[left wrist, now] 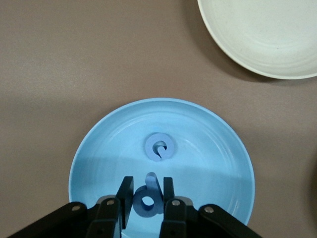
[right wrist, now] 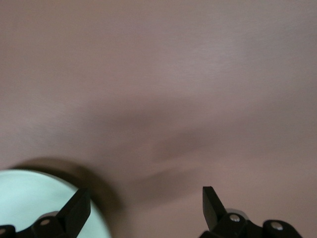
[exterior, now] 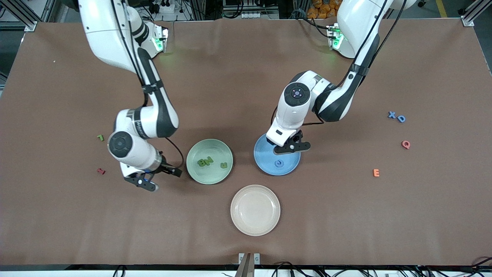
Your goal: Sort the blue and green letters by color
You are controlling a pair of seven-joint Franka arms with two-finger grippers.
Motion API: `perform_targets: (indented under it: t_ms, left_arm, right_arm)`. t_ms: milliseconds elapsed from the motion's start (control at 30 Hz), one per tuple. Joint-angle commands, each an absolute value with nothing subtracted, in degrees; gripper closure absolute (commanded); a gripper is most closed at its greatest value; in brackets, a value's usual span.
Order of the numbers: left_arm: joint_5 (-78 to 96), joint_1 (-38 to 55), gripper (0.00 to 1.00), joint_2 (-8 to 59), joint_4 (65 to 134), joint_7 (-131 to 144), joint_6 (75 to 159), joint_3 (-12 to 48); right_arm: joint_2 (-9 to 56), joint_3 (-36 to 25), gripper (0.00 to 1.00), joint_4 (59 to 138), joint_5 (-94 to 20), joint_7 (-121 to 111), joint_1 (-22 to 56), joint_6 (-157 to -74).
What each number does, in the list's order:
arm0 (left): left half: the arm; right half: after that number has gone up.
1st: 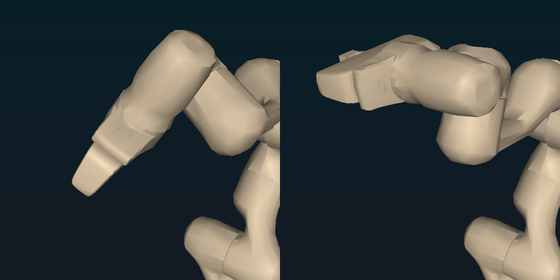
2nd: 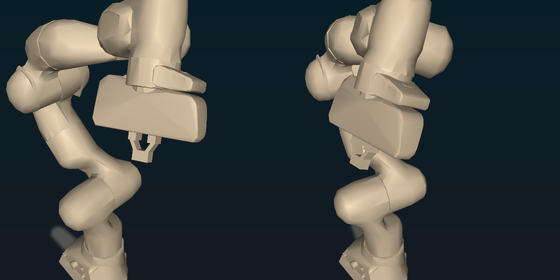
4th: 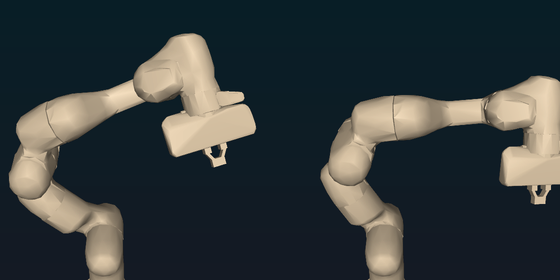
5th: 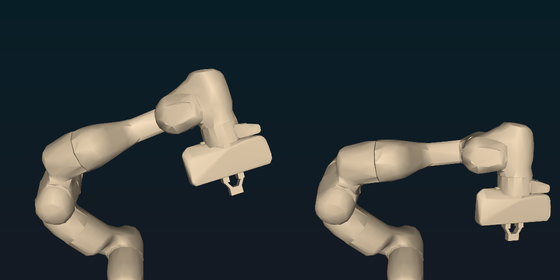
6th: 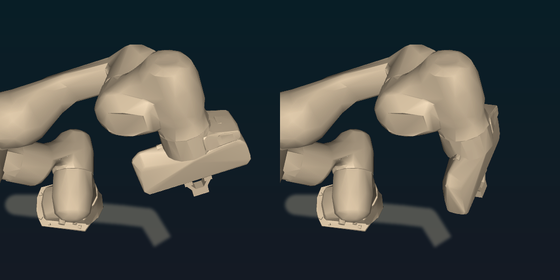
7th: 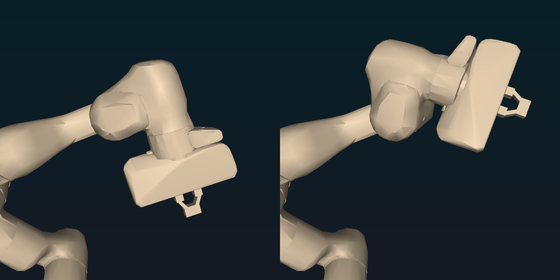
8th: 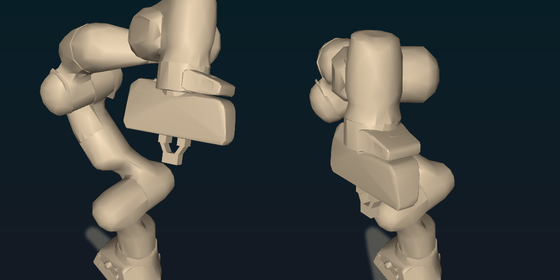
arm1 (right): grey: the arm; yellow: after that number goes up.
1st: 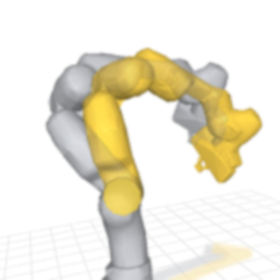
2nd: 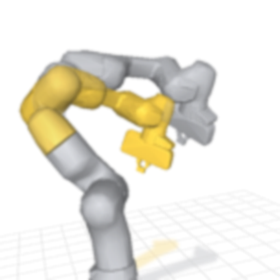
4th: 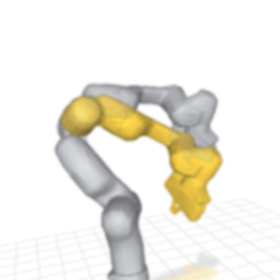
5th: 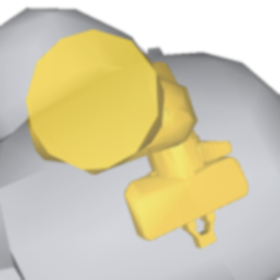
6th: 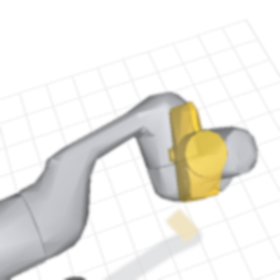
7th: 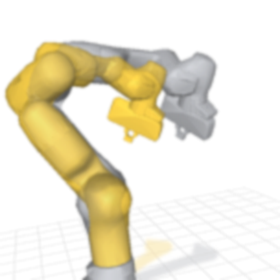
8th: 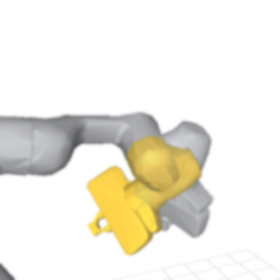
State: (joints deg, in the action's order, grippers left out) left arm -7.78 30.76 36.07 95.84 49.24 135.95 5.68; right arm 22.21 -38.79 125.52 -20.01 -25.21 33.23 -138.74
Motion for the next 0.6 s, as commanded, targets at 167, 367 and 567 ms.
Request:
perform_targets:
  t_ms: [167, 367, 567]
  left_arm:
    - [-8.00, 31.20, 0.75, 37.71, 93.69, 49.39, 136.41, 4.83]
    - [-8.26, 31.20, 0.30, 37.53, 93.69, 49.22, 136.41, 4.83]
    - [-9.14, 31.11, 0.19, 37.53, 93.69, 49.13, 136.41, 4.83]
  right_arm:
    - [21.18, -38.85, 0.00, 128.14, -19.25, -44.63, 27.08, -139.66]
    - [22.59, -38.85, 0.00, 127.97, -19.42, -51.85, 24.09, -141.06]
    - [23.64, -38.50, 0.00, 128.06, -19.77, -53.00, 23.29, -142.12]
